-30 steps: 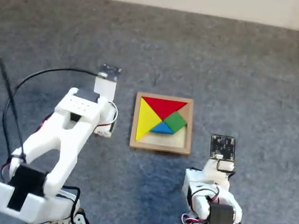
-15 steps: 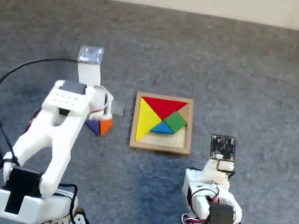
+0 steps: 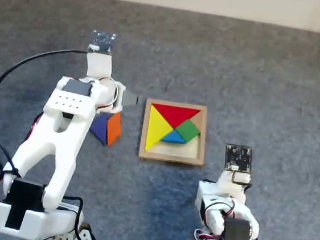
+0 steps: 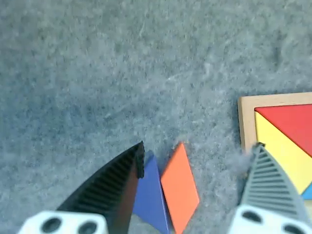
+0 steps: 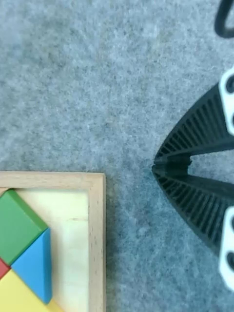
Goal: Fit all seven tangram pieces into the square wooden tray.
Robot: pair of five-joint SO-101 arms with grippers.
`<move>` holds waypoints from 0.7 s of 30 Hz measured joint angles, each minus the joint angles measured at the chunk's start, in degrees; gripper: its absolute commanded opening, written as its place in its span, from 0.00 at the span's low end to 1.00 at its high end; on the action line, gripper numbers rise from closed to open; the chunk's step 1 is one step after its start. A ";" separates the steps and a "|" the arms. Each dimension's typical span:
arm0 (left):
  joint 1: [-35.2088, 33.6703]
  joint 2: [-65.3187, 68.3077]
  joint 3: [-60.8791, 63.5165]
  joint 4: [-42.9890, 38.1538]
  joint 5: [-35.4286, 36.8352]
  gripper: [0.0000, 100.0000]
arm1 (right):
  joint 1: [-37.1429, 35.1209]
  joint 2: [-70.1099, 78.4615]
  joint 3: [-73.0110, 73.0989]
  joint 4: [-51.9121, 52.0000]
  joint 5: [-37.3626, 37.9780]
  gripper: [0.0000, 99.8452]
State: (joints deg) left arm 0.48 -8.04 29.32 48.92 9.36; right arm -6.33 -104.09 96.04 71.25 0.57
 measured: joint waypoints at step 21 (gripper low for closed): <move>2.46 17.32 -5.36 9.76 5.10 0.33 | 0.00 0.00 0.00 0.00 0.00 0.00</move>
State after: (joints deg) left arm 2.95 9.27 23.96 58.68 14.46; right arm -6.33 -104.09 96.04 71.25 0.57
